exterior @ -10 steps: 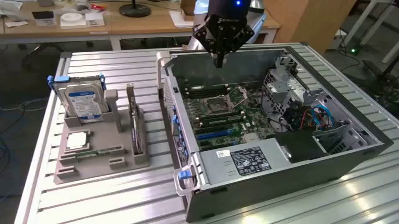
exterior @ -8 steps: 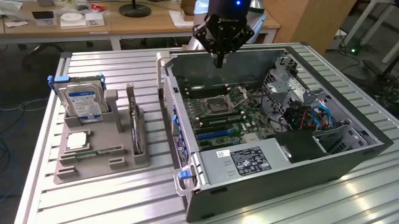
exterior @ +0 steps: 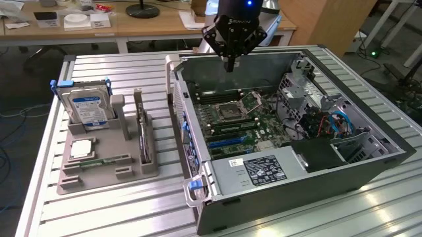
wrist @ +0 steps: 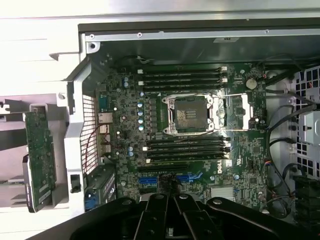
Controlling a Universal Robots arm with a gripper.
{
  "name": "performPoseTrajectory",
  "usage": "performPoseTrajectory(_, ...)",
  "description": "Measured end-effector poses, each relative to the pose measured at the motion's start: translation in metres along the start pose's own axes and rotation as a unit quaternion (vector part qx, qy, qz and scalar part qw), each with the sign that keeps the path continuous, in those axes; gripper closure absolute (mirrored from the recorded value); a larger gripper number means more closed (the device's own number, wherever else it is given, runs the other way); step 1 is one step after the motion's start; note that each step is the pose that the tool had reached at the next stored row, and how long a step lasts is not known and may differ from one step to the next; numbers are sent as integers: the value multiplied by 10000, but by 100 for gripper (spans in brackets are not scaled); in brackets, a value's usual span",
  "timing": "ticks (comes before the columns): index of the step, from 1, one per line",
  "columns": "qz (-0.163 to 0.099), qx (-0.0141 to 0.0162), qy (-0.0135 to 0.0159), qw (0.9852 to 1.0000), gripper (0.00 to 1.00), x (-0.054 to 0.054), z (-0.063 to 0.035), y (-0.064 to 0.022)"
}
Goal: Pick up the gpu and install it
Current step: 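Reach for the gpu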
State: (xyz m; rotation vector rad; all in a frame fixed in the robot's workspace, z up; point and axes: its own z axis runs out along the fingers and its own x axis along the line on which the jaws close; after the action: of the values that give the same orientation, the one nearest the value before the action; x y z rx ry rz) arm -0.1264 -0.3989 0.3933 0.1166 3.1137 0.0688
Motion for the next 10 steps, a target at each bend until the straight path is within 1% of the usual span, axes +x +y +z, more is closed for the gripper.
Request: performPoseTrajectory(10, 0, 0, 0, 10000, 89, 147, -2, -11)
